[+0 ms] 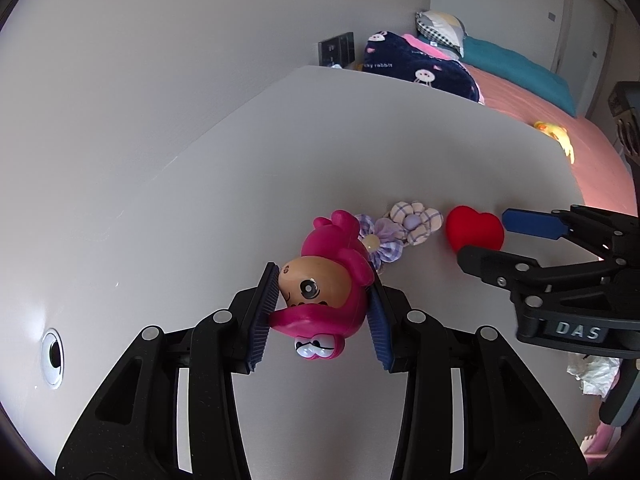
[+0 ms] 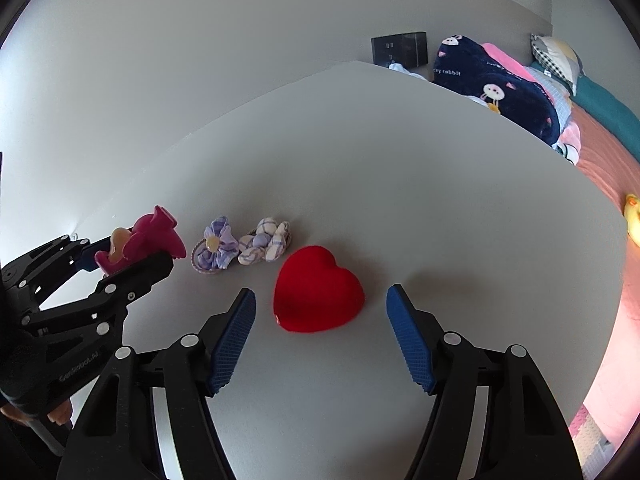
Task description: Collect trash
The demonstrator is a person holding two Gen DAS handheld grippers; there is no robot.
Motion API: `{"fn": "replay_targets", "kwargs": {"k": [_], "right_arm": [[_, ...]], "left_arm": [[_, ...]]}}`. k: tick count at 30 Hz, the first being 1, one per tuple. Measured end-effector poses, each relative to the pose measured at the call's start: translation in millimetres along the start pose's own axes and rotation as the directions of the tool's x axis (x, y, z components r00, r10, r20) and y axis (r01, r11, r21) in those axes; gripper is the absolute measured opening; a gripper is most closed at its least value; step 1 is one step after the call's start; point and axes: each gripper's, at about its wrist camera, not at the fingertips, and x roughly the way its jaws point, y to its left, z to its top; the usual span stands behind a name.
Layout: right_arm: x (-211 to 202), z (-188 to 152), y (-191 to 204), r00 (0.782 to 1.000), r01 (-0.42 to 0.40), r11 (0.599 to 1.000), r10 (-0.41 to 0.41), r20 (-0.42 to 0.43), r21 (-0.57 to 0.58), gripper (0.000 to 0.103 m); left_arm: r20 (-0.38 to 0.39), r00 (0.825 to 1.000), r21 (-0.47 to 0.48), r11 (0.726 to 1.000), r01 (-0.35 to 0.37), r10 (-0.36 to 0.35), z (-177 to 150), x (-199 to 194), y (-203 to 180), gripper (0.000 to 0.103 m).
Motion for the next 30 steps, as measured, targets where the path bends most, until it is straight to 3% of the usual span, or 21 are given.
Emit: {"fn": "replay_targets", "kwargs": {"k": [4,19,30], "right_arm": [[7.2,0.5,5.1,0.999,0.042,0.998,-0.043,-0.015,-0.049,0.049],[-11.9,-8.0,-1.1,0.999,0.034,0.998,-0.034,-0.004,-0.049,0.048],[-55.7,-29.7,-13.4,0.999,0.027,0.999,-0.027,0.027,-0.017,0.048]], "left_arm": [[0.004,1.000,0.001,1.000,0.007,-0.007,0.7,-1.0,-0.4,0.041],[-0.022,1.000,0.024,1.000,-0.002,0.003,-0.8,4.8,-13.4,0.041],[0.012,1.000,0.072,0.997,0.024,-0.025,-4.2,-25.2,-47.4,0.041]]}}
